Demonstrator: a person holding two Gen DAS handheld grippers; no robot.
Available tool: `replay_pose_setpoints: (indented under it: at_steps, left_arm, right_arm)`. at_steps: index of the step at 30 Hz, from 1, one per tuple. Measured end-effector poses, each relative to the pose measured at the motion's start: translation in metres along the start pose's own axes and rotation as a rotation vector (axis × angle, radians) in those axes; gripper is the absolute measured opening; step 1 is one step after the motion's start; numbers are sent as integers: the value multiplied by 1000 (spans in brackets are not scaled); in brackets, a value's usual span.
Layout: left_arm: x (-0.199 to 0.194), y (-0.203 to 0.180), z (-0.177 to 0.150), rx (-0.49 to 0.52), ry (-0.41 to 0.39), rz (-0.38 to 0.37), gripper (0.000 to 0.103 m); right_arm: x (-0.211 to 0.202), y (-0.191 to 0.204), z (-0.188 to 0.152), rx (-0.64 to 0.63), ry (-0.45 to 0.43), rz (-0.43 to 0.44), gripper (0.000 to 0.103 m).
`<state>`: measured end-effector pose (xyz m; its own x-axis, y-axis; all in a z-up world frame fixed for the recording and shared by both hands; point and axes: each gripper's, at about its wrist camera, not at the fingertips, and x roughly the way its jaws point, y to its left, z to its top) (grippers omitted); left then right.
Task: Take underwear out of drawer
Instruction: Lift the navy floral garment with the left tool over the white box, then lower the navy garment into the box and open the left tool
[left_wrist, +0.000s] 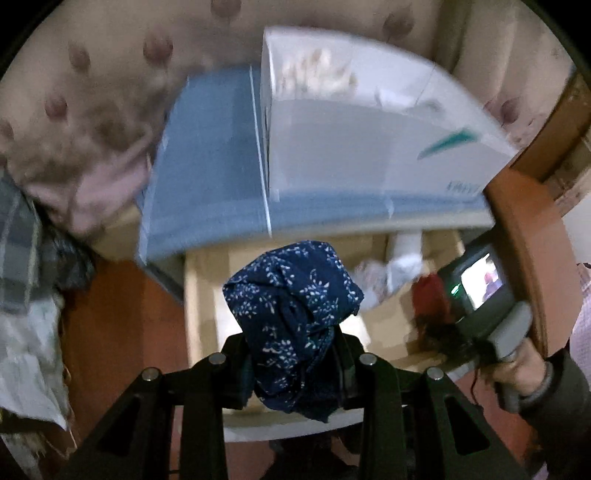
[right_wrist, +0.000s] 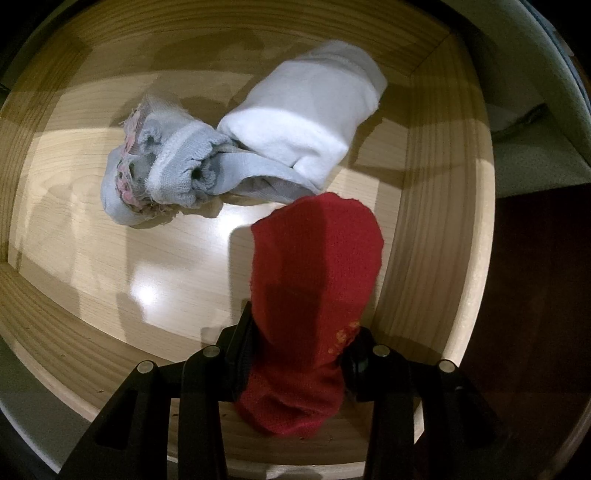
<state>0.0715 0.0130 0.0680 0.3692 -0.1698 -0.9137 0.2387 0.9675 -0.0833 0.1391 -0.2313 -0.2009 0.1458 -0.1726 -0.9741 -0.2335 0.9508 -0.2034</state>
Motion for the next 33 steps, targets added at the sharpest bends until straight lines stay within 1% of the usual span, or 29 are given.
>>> replay_pose_setpoints:
  at_steps: [5,8,12,14,15,19,23,26,31,33]
  left_arm:
    - [-61,2,30,20,-136,-7,32]
    - [-86,-2,52,38,-218,-5,32]
    - [-102,-9,86,56,-280,0,32]
    - [-102,-17,104,89,-315,2,32]
    - [-99,-23,114,102,-323,16,32]
    - [-80,-39,142,132,-305,25,32]
    - [-45,-49,165,142,-249,48,32]
    - [-17,-52,172,133,-207,68,32]
    - [20,-50,180,103,-141,60,32]
    - [33,-49,181,93,-119,71,32]
  right_arm:
    - [0,0,0,1,1,-2,38]
    - [1,0,-1,0,1,-3,38]
    - [0,0,-1,1,1,-3,37]
    - [0,0,-1,2,0,-2,37]
    - [0,0,-2,2,0,-2,37]
    - [0,-1,-2,1,1,-3,37]
    - [0,-1,-1,2,1,-2,37]
    - [0,-1,-1,1,-1,-1,37]
    - [-1,-2,-1,0,-1,0,37]
    - [-1,-2,-1,-1,-1,0,37]
